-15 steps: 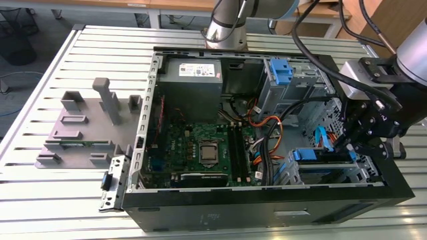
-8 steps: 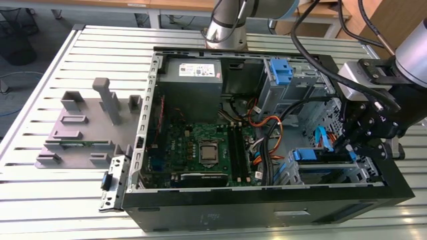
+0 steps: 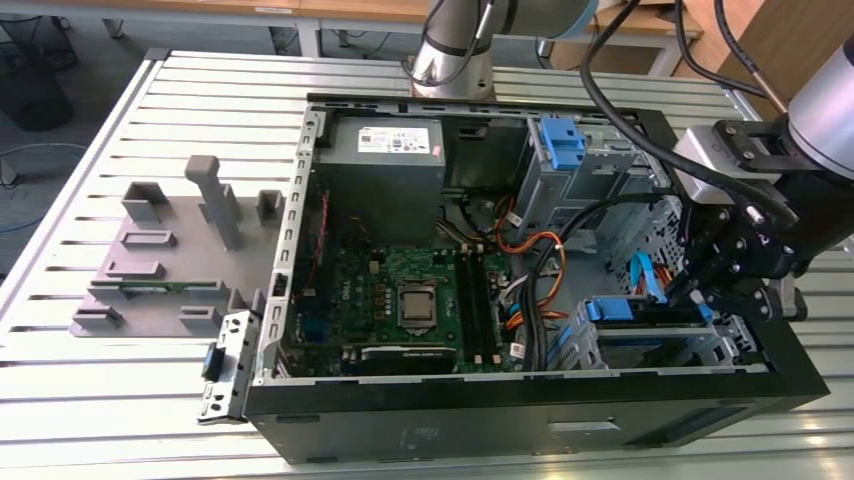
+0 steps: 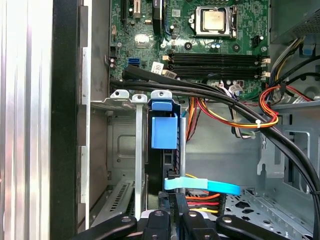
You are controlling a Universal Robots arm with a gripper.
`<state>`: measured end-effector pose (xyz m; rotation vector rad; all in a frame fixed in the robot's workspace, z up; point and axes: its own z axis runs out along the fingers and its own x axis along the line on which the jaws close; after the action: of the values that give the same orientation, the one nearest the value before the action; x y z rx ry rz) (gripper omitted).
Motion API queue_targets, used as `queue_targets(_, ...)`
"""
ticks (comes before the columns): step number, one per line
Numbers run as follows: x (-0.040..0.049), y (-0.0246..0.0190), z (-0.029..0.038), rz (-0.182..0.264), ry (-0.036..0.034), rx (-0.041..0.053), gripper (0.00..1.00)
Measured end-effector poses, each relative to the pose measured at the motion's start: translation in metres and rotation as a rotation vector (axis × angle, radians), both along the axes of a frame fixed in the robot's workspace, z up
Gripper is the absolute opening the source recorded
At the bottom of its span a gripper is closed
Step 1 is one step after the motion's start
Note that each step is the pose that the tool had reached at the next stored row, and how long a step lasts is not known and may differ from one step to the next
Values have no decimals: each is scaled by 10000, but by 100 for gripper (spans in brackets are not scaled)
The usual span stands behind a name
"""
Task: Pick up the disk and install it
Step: 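Insert the second disk wire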
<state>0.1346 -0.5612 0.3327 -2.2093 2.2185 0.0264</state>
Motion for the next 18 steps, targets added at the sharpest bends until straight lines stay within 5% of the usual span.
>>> queue_targets(18, 0, 0, -33, 0, 0, 0, 16)
